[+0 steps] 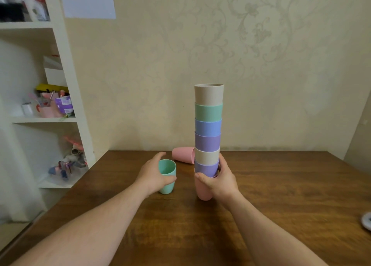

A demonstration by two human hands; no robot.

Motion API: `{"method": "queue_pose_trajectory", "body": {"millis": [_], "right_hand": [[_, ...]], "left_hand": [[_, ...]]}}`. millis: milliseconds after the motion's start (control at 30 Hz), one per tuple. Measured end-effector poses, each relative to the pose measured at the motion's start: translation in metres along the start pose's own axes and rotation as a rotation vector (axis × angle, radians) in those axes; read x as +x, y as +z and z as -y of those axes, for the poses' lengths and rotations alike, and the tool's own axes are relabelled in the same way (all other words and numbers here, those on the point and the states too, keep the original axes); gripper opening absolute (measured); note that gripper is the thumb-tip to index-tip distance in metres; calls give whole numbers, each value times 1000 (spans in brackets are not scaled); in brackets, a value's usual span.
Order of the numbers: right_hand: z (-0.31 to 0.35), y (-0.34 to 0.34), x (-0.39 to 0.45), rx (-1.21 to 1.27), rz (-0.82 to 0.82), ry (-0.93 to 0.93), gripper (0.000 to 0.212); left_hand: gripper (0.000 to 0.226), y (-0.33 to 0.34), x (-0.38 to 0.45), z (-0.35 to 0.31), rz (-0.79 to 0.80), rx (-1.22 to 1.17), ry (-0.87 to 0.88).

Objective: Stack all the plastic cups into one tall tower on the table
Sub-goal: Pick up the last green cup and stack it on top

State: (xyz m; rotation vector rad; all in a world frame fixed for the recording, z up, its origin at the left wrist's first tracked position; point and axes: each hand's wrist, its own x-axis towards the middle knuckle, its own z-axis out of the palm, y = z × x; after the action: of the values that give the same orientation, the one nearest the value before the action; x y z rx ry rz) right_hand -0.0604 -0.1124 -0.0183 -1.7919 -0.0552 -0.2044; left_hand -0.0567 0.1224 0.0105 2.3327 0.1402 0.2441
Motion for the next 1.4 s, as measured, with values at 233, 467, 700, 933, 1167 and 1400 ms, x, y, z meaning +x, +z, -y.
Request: {"method": "queue_pose_trajectory", "body": {"millis": [233, 467, 700, 933, 1167, 1400], "right_hand": [[1, -1, 0, -6, -2, 11, 104], [-4, -1, 1, 5, 0, -5, 103], [-6, -3, 4, 1, 10, -11, 95], [-2, -6, 5, -24, 37, -5, 94], [-3, -4, 6, -25, 28, -12, 97], [-1, -4, 11, -27, 44, -7, 91]], "left_hand": [[106, 10, -9, 15, -7, -177, -161], [80, -10, -3, -16, -117, -383, -51], [83, -87, 25, -143, -281, -644, 320], [69, -113, 18, -233, -261, -785, 468], [60, -98, 23, -239, -258, -822, 493], [66, -89, 30, -243, -185, -640, 559]]}}
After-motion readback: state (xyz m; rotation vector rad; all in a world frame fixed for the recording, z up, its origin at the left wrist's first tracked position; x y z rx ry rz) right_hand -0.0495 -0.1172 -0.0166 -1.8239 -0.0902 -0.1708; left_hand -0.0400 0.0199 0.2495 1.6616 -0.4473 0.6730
